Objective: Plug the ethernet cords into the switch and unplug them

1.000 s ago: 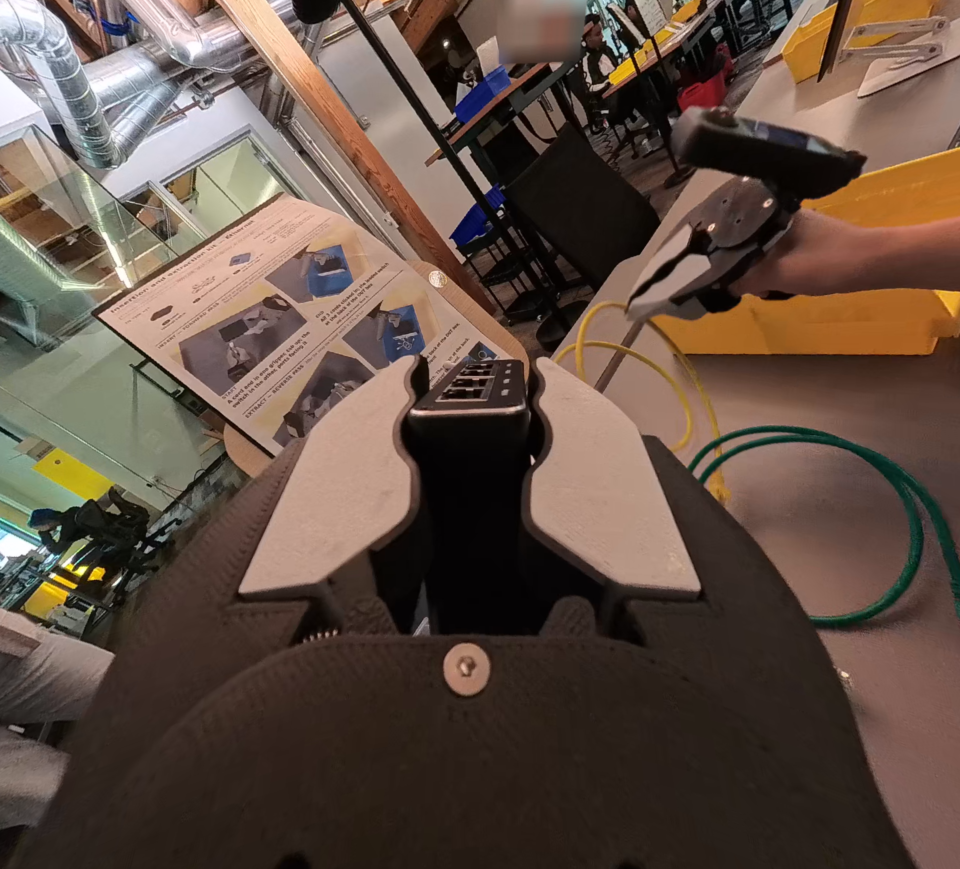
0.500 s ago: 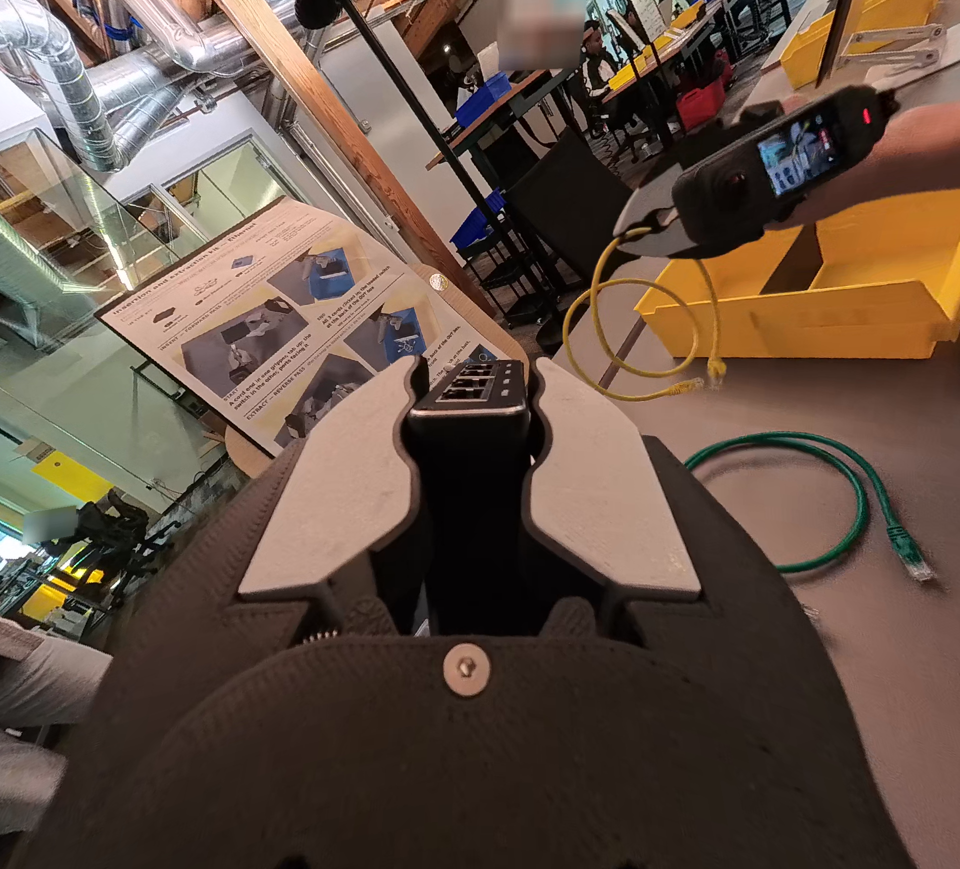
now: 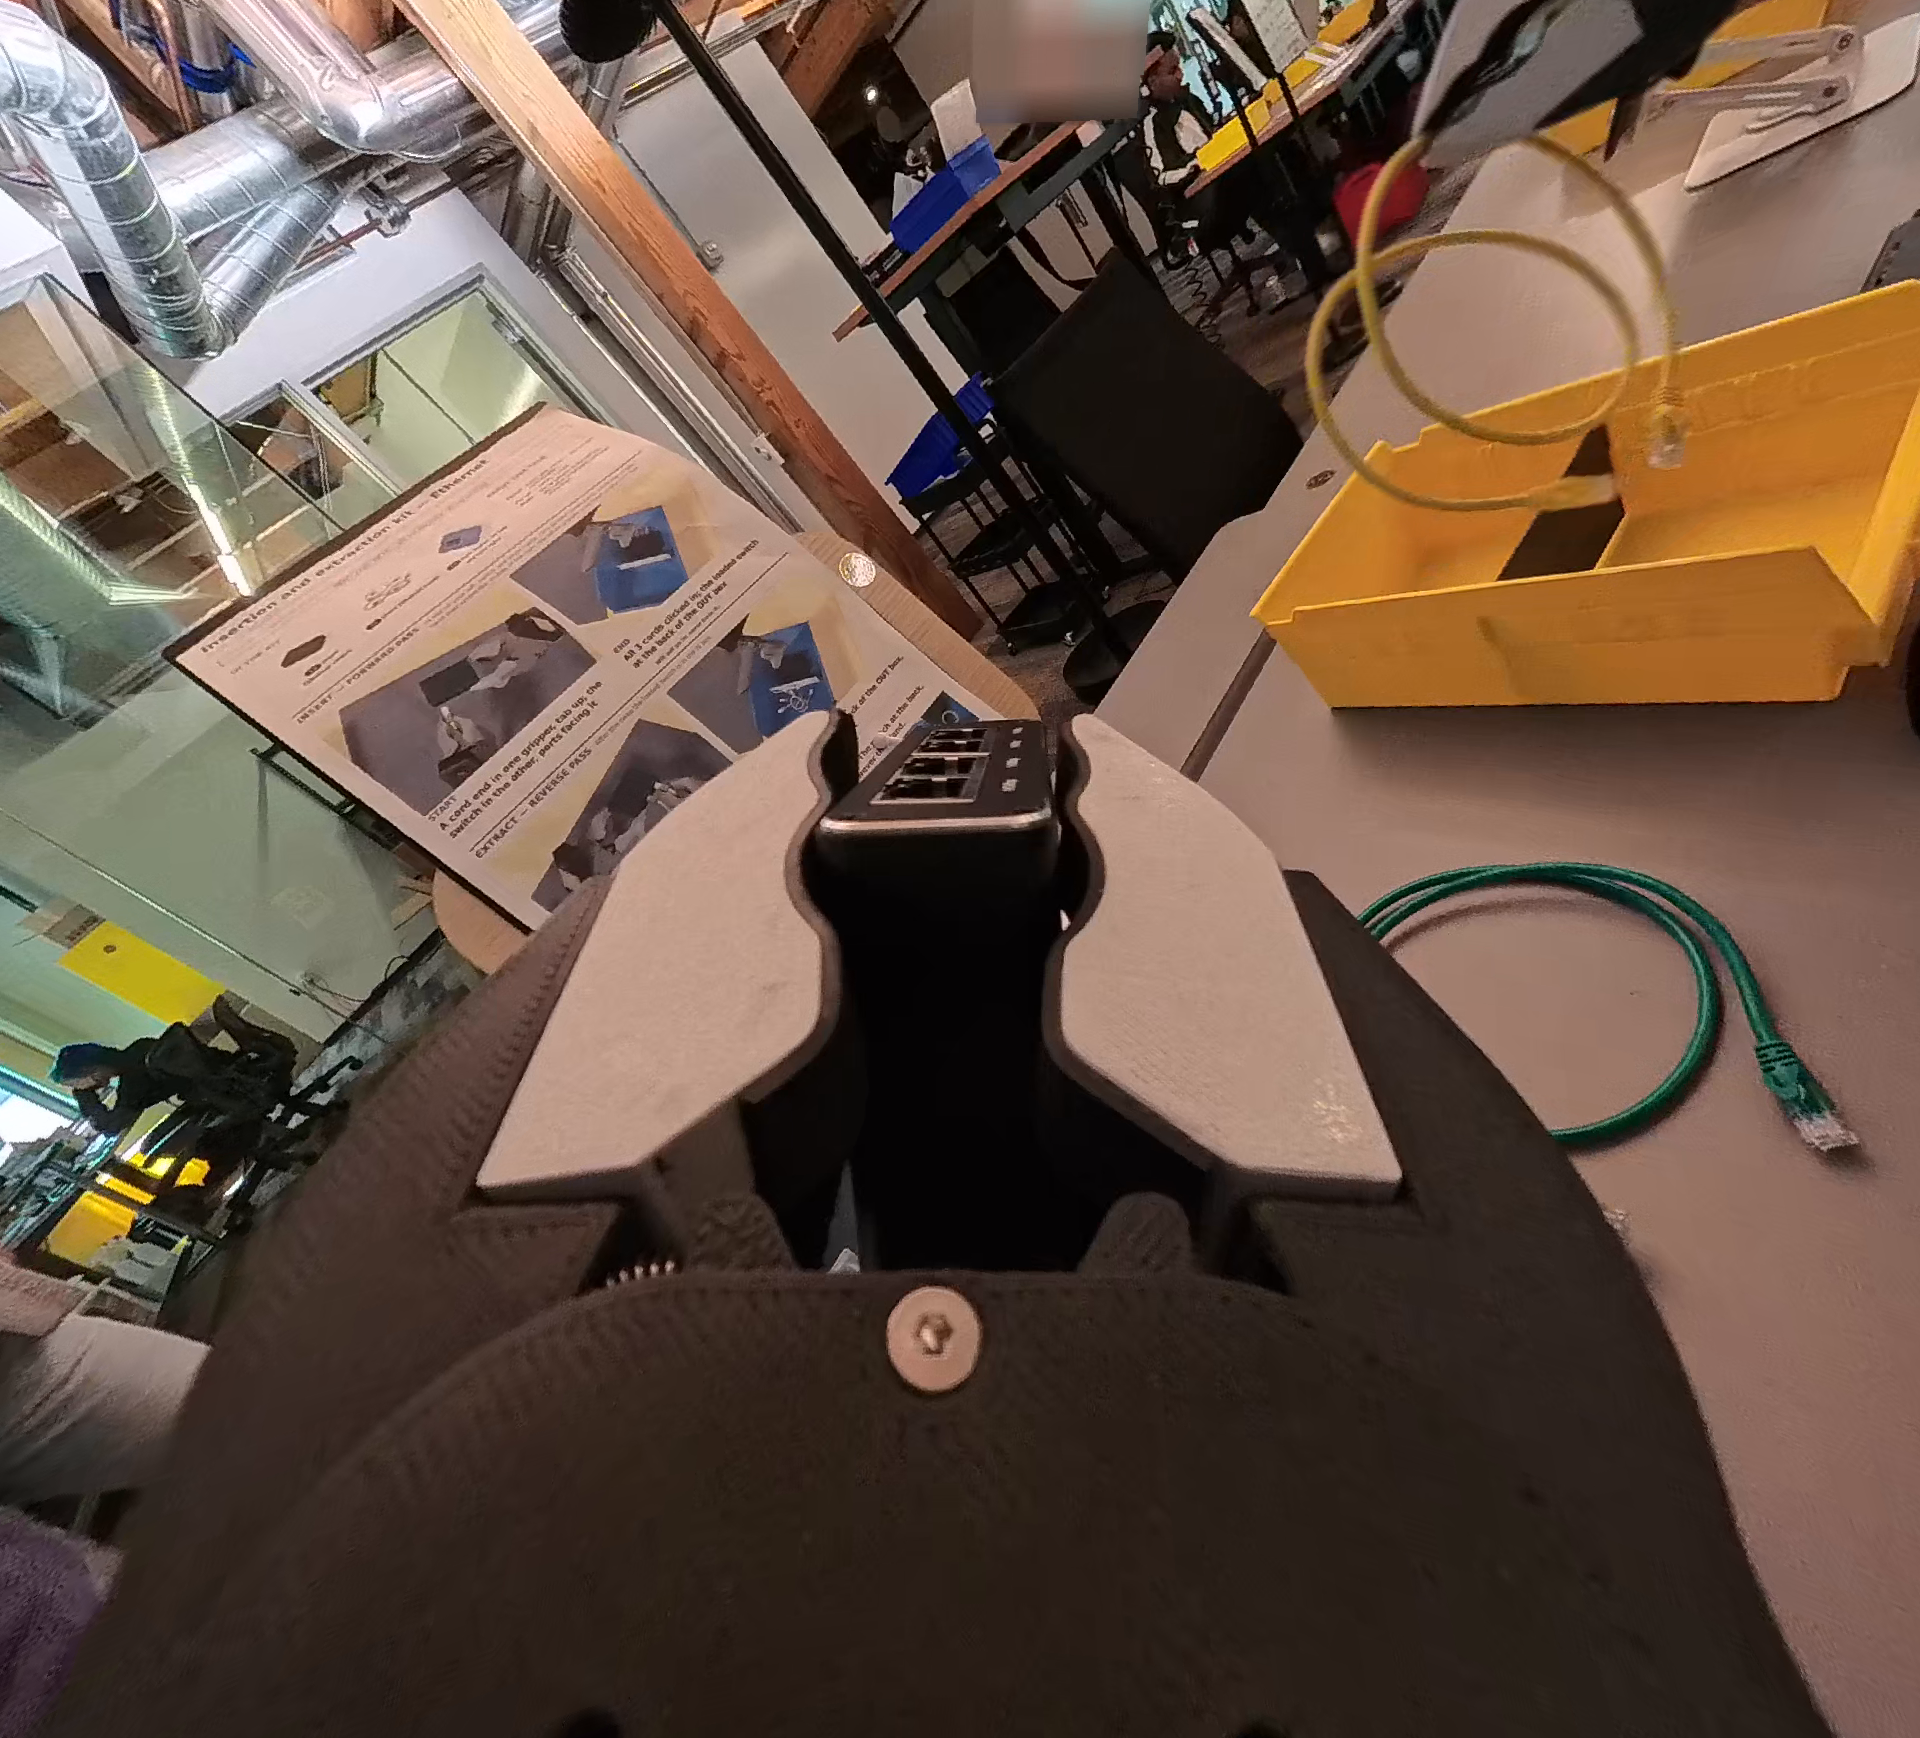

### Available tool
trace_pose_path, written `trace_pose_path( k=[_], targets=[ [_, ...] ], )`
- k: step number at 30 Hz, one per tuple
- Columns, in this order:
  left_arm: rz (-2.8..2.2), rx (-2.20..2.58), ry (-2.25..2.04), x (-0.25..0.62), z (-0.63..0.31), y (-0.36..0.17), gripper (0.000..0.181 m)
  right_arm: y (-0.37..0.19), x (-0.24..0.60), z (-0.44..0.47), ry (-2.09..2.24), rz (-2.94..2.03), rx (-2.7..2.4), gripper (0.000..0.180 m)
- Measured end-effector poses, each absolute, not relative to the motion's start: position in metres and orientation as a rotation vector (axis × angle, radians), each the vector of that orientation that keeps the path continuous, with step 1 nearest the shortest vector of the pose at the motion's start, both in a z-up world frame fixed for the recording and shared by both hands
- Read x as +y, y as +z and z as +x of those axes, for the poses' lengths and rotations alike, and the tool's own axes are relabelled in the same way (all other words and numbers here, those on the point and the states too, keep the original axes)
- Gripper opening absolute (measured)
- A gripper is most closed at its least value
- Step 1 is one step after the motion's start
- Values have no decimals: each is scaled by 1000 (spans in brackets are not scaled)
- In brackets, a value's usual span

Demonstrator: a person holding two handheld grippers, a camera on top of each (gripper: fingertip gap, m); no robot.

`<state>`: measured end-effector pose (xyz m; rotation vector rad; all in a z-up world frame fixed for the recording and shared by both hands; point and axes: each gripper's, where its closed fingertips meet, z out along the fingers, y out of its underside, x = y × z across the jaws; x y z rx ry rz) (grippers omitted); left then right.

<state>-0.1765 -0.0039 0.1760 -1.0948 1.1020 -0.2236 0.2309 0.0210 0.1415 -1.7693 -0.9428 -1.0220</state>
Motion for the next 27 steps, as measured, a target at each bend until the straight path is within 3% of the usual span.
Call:
trace_pose_path(
  k=[11, 17, 19, 23, 27],
  targets=[
    [-1103, 1110, -213, -1, -174, 173, 36, -15, 7, 253, -920, -1945, -1334, 6],
    [-1111, 1123, -207, 0, -171, 169, 36, -74, 4, 270, -742, -2197, -1268, 7],
    [-1114, 1130, -203, 1, -169, 167, 36, -74, 8, 274, -702, -2208, -1182, 11],
    [-1117, 1136, -202, 1, -169, 166, 36, -52, 2, 265, -523, -2221, -1071, 41],
    [-1117, 1130, -205, 1, -170, 167, 36, 19, -6, 219, -398, -2069, -950, 40]
  ],
)
